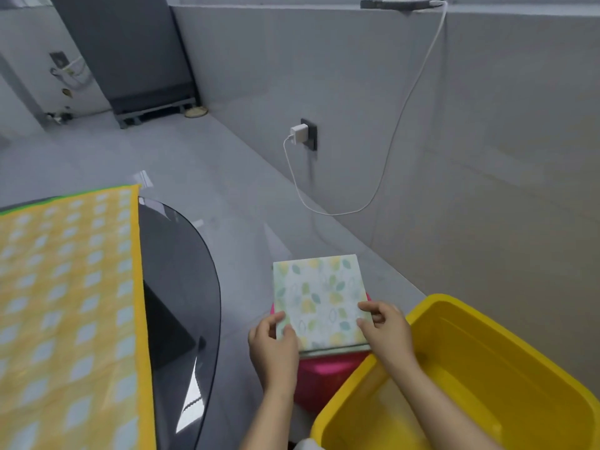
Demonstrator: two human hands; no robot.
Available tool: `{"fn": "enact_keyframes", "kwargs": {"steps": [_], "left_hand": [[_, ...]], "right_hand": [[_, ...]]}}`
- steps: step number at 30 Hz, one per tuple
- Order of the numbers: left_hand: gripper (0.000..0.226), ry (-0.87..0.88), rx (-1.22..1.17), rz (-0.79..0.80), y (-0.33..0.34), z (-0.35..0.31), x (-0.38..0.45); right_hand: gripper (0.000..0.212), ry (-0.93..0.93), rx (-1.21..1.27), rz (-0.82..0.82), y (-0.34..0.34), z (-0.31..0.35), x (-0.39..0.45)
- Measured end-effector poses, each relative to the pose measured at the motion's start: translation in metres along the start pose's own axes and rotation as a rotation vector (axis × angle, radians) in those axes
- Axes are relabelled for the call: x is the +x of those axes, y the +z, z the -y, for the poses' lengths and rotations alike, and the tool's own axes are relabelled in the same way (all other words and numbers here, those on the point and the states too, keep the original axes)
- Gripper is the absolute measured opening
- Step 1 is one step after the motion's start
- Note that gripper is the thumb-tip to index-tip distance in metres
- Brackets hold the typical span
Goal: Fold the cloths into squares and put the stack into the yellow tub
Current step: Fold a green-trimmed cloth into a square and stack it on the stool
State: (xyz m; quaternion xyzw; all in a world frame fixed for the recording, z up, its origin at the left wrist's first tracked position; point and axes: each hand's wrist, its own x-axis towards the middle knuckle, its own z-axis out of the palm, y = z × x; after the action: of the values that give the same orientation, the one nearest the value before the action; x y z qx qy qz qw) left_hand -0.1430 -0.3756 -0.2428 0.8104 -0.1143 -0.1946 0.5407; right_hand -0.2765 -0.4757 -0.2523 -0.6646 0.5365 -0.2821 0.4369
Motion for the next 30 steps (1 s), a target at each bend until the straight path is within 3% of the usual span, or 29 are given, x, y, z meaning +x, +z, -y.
{"fn": "enact_keyframes", "kwargs": {"steps": [8,15,18,20,25,30], "left_hand": [[0.02,0.038,0.02,0.067,-0.003,0.005,0.0],[0.022,0.143,0.116,0.066,0.004,0.013,0.0],[0.023,0.152,0.095,0.202,-0.002,0.02,-0.001],[0.037,0.181,0.129,0.297,-0.008,0.026,-0.002],[0.065,0.236,0.238,0.45,-0.018,0.036,-0.005],[0.062,0.329,0.323,0.436,-0.021,0.04,0.002]], "right_hand": [[0.025,0.015,-0.012,0.04,-0.002,0.0,-0.001],[0.027,-0.067,-0.186,0.061,0.001,-0.008,-0.005],[0.056,-0.102,-0.249,0.234,-0.002,-0.012,-0.012],[0.072,-0.14,-0.341,0.341,-0.005,-0.015,-0.015],[0.066,-0.229,-0.388,0.389,-0.014,-0.015,-0.008],[0.062,-0.265,-0.475,0.43,-0.015,-0.015,0.001]]}}
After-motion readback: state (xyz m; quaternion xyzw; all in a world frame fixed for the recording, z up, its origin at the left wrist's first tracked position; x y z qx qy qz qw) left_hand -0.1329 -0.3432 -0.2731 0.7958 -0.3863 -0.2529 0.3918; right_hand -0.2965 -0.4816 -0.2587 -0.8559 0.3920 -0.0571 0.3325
